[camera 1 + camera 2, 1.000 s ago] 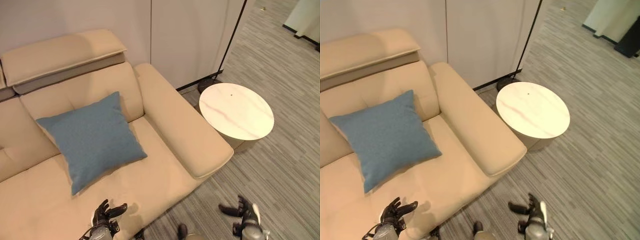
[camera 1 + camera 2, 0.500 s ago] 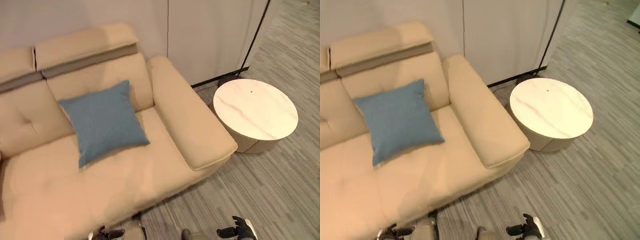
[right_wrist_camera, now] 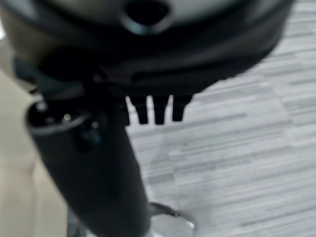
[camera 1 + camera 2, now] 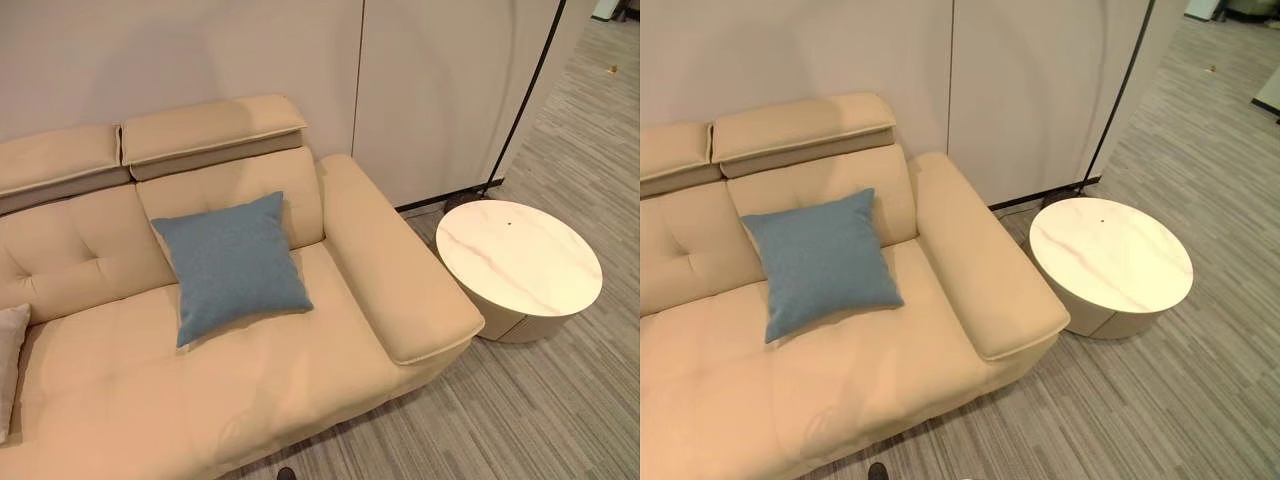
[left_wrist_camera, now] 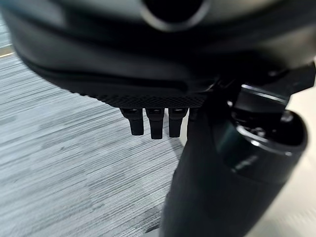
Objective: Pick up all the scattered cushions and arrange them neatly on the sofa.
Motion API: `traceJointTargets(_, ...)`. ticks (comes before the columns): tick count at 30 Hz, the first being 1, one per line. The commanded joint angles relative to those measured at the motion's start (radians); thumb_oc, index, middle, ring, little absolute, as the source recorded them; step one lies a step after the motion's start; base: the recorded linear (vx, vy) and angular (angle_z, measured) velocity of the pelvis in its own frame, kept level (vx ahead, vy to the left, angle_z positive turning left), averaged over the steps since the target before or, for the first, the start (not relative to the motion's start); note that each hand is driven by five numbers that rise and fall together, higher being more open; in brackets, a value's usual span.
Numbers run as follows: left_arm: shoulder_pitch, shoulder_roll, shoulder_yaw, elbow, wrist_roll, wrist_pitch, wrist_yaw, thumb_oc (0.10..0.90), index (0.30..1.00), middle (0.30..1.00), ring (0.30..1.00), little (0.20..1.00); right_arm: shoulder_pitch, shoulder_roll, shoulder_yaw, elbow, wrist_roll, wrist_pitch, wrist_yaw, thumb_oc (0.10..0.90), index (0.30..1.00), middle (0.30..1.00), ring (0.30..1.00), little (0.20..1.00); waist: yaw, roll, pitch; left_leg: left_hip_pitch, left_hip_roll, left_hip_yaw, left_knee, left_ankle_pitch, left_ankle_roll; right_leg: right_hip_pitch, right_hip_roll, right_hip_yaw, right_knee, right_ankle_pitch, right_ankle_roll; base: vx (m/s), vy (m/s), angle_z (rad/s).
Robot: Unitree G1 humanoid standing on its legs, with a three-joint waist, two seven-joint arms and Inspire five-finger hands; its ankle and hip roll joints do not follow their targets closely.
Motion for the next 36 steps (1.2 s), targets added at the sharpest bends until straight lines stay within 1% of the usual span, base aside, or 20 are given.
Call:
traceJointTargets(1, -0.022, 0.004, -0.006, 0.004, 0.055, -0.013, -0.011, 0.800, 0.900, 0.900, 0.900, 0.900, -0.048, -0.037, 0.034, -0.004, -0.062, 0.002, -0.018, 0.800, 0.900, 0.900, 0.900, 0.900, 0.023, 0.005, 0.060, 0.097, -0.042, -0.035, 0.056, -0.208, 0.048, -0.094, 0.025, 0.000, 0.046, 0.116, 0.023, -0.14, 0.112, 0.14)
traceJointTargets(3, -0.023, 0.024, -0.015, 0.000, 0.068, -0.015, -0.019, 0.800, 0.900, 0.900, 0.900, 0.900, -0.070, -0.031, 0.060, -0.024, -0.080, 0.000, -0.008, 0.800, 0.900, 0.900, 0.900, 0.900, 0.028, 0.006, 0.088, 0.093, -0.046, -0.067, 0.063, -0.200, 0.056, -0.129, 0.006, 0.025, 0.135, 0.147, 0.044, -0.15, 0.041, 0.23)
traceJointTargets(5, -0.030, 0.040, -0.024, 0.000, 0.082, -0.017, -0.012, 0.800, 0.900, 0.900, 0.900, 0.900, -0.075, -0.024, 0.069, -0.040, -0.084, -0.006, -0.008, 0.800, 0.900, 0.900, 0.900, 0.900, 0.026, 0.008, 0.099, 0.074, -0.055, -0.117, 0.084, -0.192, 0.059, -0.145, 0.015, 0.107, 0.154, 0.161, 0.049, -0.13, -0.056, 0.51)
traceJointTargets(10, -0.095, 0.055, -0.059, -0.032, 0.089, -0.037, 0.010, 0.800, 0.900, 0.900, 0.900, 0.900, -0.088, -0.006, 0.076, -0.051, -0.082, -0.010, -0.017, 0.800, 0.900, 0.900, 0.900, 0.900, 0.031, -0.014, 0.080, 0.001, -0.084, -0.287, 0.118, -0.167, 0.024, -0.054, 0.004, 0.279, 0.050, 0.132, 0.048, -0.06, -0.189, 1.33)
traceJointTargets(12, -0.108, 0.056, -0.041, -0.042, 0.055, -0.040, 0.016, 0.800, 0.900, 0.900, 0.900, 0.900, -0.111, -0.001, 0.107, -0.057, -0.105, -0.007, -0.015, 0.800, 0.900, 0.900, 0.900, 0.900, 0.046, -0.028, 0.072, -0.028, -0.083, -0.335, 0.127, -0.149, 0.004, -0.017, 0.030, 0.339, 0.009, 0.098, 0.043, -0.08, -0.276, 1.34)
traceJointTargets(13, -0.120, 0.058, -0.034, -0.045, 0.035, -0.043, 0.014, 0.800, 0.900, 0.900, 0.900, 0.900, -0.134, -0.001, 0.139, -0.072, -0.128, -0.006, -0.013, 0.800, 0.900, 0.900, 0.900, 0.900, 0.074, -0.045, 0.067, -0.067, -0.087, -0.377, 0.144, -0.135, -0.011, 0.008, 0.039, 0.313, -0.053, 0.058, 0.028, -0.09, -0.222, 1.05)
traceJointTargets(15, -0.125, 0.055, -0.044, -0.049, 0.037, -0.046, 0.020, 0.800, 0.900, 0.900, 0.900, 0.900, -0.147, -0.001, 0.157, -0.080, -0.138, -0.009, -0.021, 0.800, 0.900, 0.900, 0.900, 0.900, 0.080, -0.051, 0.070, -0.087, -0.082, -0.398, 0.148, -0.120, -0.024, 0.020, 0.052, 0.290, -0.081, 0.046, 0.018, -0.11, -0.243, 1.11)
traceJointTargets(18, -0.129, 0.043, -0.056, -0.076, 0.004, -0.066, 0.020, 0.800, 0.900, 0.900, 0.900, 0.900, -0.173, -0.008, 0.208, -0.097, -0.179, -0.021, -0.036, 0.800, 0.900, 0.900, 0.900, 0.900, 0.116, -0.057, 0.091, -0.140, -0.058, -0.469, 0.131, -0.055, -0.067, 0.021, 0.097, 0.220, -0.138, 0.049, -0.005, -0.20, -0.296, 1.18)
traceJointTargets(19, -0.145, 0.028, -0.062, -0.094, -0.031, -0.074, 0.015, 0.800, 0.900, 0.900, 0.900, 0.900, -0.184, -0.017, 0.217, -0.104, -0.185, -0.019, -0.043, 0.800, 0.900, 0.900, 0.900, 0.900, 0.126, -0.059, 0.126, -0.202, -0.072, -0.482, 0.143, -0.015, -0.074, 0.010, 0.103, 0.163, -0.149, 0.054, -0.008, -0.25, -0.183, 0.99)
traceJointTargets(20, -0.145, 0.028, -0.062, -0.094, -0.031, -0.074, 0.015, 0.800, 0.900, 0.900, 0.900, 0.900, -0.183, -0.017, 0.217, -0.104, -0.185, -0.019, -0.043, 0.800, 0.900, 0.900, 0.900, 0.900, 0.126, -0.059, 0.125, -0.203, -0.072, -0.482, 0.143, -0.015, -0.074, 0.009, 0.103, 0.163, -0.149, 0.054, -0.008, -0.31, -0.140, 1.13)
traceJointTargets(21, -0.146, 0.017, -0.067, -0.096, -0.038, -0.077, 0.028, 0.800, 0.900, 0.900, 0.900, 0.900, -0.175, -0.020, 0.215, -0.102, -0.186, -0.018, -0.039, 0.800, 0.900, 0.900, 0.900, 0.900, 0.123, -0.059, 0.140, -0.227, -0.070, -0.423, 0.144, -0.009, -0.053, 0.004, 0.097, 0.119, -0.147, 0.057, -0.010, -0.21, -0.052, 1.08)
traceJointTargets(22, -0.141, 0.007, -0.060, -0.098, -0.039, -0.076, 0.023, 0.800, 0.900, 0.900, 0.900, 0.900, -0.162, -0.021, 0.217, -0.095, -0.198, -0.011, -0.033, 0.800, 0.900, 0.900, 0.900, 0.900, 0.118, -0.064, 0.142, -0.241, -0.042, -0.284, 0.155, -0.024, -0.035, -0.002, 0.084, 0.084, -0.154, 0.067, -0.007, -0.32, -0.059, 1.56)
traceJointTargets(23, -0.124, 0.008, -0.048, -0.095, -0.040, -0.078, -0.002, 0.800, 0.900, 0.900, 0.900, 0.900, -0.138, -0.013, 0.224, -0.071, -0.218, -0.004, -0.030, 0.800, 0.900, 0.900, 0.900, 0.900, 0.120, -0.068, 0.141, -0.227, -0.017, -0.152, 0.194, -0.065, -0.029, 0.000, 0.062, 0.017, -0.166, 0.074, -0.012, -0.21, -0.014, 1.61)
traceJointTargets(24, -0.125, 0.008, -0.048, -0.095, -0.040, -0.078, -0.002, 0.800, 0.900, 0.900, 0.900, 0.900, -0.138, -0.013, 0.224, -0.071, -0.218, -0.004, -0.030, 0.800, 0.900, 0.900, 0.900, 0.900, 0.119, -0.067, 0.138, -0.231, -0.017, -0.154, 0.194, -0.063, -0.029, -0.003, 0.063, 0.016, -0.167, 0.076, -0.012, -0.19, 0.008, 1.57)
traceJointTargets(25, -0.113, 0.005, -0.036, -0.085, -0.045, -0.079, -0.012, 0.800, 0.900, 0.900, 0.900, 0.900, -0.123, -0.006, 0.219, -0.053, -0.225, -0.002, -0.024, 0.800, 0.900, 0.900, 0.900, 0.900, 0.115, -0.075, 0.132, -0.195, -0.012, -0.102, 0.218, -0.108, -0.025, -0.005, 0.040, -0.036, -0.171, 0.081, -0.021, -0.12, 0.016, 1.08)
traceJointTargets(27, -0.107, -0.001, -0.024, -0.075, -0.056, -0.077, -0.013, 0.800, 0.900, 0.900, 0.900, 0.900, -0.103, -0.005, 0.191, -0.043, -0.207, -0.002, -0.024, 0.800, 0.900, 0.900, 0.900, 0.900, 0.098, -0.085, 0.121, -0.152, 0.030, -0.028, 0.262, -0.184, -0.024, 0.006, 0.014, -0.106, -0.179, 0.071, -0.021, -0.06, 0.016, 1.19)
traceJointTargets(29, -0.104, -0.005, -0.026, -0.073, -0.045, -0.077, -0.019, 0.800, 0.900, 0.900, 0.900, 0.900, -0.090, 0.000, 0.143, -0.033, -0.157, -0.003, -0.028, 0.800, 0.900, 0.900, 0.900, 0.900, 0.078, -0.082, 0.108, -0.099, 0.073, 0.039, 0.248, -0.208, -0.028, 0.015, -0.003, -0.161, -0.188, 0.082, -0.016, -0.01, 0.081, 1.59)
traceJointTargets(30, -0.104, -0.006, -0.027, -0.073, -0.045, -0.076, -0.019, 0.800, 0.900, 0.900, 0.900, 0.900, -0.089, 0.000, 0.143, -0.033, -0.156, -0.004, -0.028, 0.800, 0.900, 0.900, 0.900, 0.900, 0.078, -0.081, 0.109, -0.097, 0.073, 0.039, 0.247, -0.208, -0.029, 0.017, -0.003, -0.161, -0.188, 0.082, -0.016, 0.03, 0.111, 0.94)
traceJointTargets(32, -0.084, -0.011, -0.031, -0.057, -0.022, -0.071, -0.030, 0.800, 0.900, 0.900, 0.900, 0.900, -0.069, 0.008, 0.101, -0.027, -0.112, -0.007, -0.022, 0.800, 0.900, 0.900, 0.900, 0.900, 0.062, -0.063, 0.082, 0.000, 0.081, 0.075, 0.127, -0.195, -0.041, 0.033, -0.004, -0.196, -0.191, 0.085, -0.003, 0.10, 0.141, 0.75)
traceJointTargets(36, -0.067, -0.002, -0.038, -0.036, 0.018, -0.064, -0.048, 0.800, 0.900, 0.900, 0.900, 0.900, -0.073, 0.014, 0.102, -0.041, -0.094, -0.015, -0.010, 0.800, 0.900, 0.900, 0.900, 0.900, 0.067, -0.053, 0.066, 0.035, 0.043, 0.042, 0.048, -0.177, -0.034, 0.042, -0.023, -0.208, -0.184, 0.114, 0.015, 0.06, 0.218, 0.66)
